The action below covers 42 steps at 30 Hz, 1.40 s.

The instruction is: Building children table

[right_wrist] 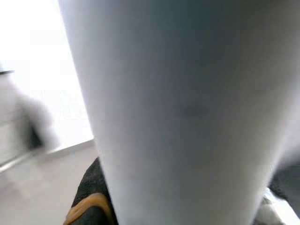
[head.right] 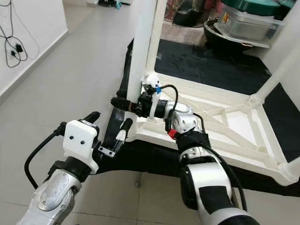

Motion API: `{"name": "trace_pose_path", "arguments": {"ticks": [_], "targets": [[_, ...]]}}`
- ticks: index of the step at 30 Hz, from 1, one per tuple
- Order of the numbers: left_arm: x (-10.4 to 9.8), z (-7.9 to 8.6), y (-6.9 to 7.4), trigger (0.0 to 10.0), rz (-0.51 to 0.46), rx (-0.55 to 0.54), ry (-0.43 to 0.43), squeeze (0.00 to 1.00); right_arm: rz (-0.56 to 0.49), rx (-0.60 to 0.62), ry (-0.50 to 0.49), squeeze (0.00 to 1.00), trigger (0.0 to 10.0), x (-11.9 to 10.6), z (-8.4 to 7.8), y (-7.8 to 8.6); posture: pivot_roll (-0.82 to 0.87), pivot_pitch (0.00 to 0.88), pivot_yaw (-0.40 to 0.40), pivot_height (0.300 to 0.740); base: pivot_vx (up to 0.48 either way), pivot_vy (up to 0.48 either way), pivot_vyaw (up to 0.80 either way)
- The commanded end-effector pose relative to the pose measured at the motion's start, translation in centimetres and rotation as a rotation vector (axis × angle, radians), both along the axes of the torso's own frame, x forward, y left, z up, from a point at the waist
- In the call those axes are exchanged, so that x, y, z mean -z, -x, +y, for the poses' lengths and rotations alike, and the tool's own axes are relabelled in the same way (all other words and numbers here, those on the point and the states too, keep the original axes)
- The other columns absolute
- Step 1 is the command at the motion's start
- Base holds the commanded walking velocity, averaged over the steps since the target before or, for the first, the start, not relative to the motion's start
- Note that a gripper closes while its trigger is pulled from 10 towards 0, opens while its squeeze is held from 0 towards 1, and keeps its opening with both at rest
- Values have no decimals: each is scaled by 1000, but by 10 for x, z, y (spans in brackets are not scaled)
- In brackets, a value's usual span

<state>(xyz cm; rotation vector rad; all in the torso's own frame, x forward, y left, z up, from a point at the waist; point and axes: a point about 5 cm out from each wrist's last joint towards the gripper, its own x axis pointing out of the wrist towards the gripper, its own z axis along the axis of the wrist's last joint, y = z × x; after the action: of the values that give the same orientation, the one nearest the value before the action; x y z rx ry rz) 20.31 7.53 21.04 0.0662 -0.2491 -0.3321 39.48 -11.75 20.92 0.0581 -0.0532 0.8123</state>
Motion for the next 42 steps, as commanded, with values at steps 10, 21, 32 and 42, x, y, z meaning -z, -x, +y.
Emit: {"name": "trace_pose_path", "arguments": {"ticks": [10, 21, 32, 42], "targets": [[3, -2, 2, 10000, 12, 5, -3, 0, 108, 1240, 12, 0, 0, 42, -102, 19, 140, 93, -136, 740, 0, 0, 0], [7, -8, 6, 10000, 50, 84, 14, 0, -14, 715, -194, 1000, 10000, 25, -14, 13, 133, 104, -130, 740, 0, 0, 0], [11, -12, 12, 10000, 81, 178, 14, 0, 61, -27, -192, 0, 10000, 12, 1, 22, 136, 105, -133, 740, 0, 0, 0], [9, -11, 12, 10000, 68, 166, 6, 0, 171, -588, 40, 0, 10000, 20, -1, 34, 146, 110, -139, 740, 0, 0, 0]]}}
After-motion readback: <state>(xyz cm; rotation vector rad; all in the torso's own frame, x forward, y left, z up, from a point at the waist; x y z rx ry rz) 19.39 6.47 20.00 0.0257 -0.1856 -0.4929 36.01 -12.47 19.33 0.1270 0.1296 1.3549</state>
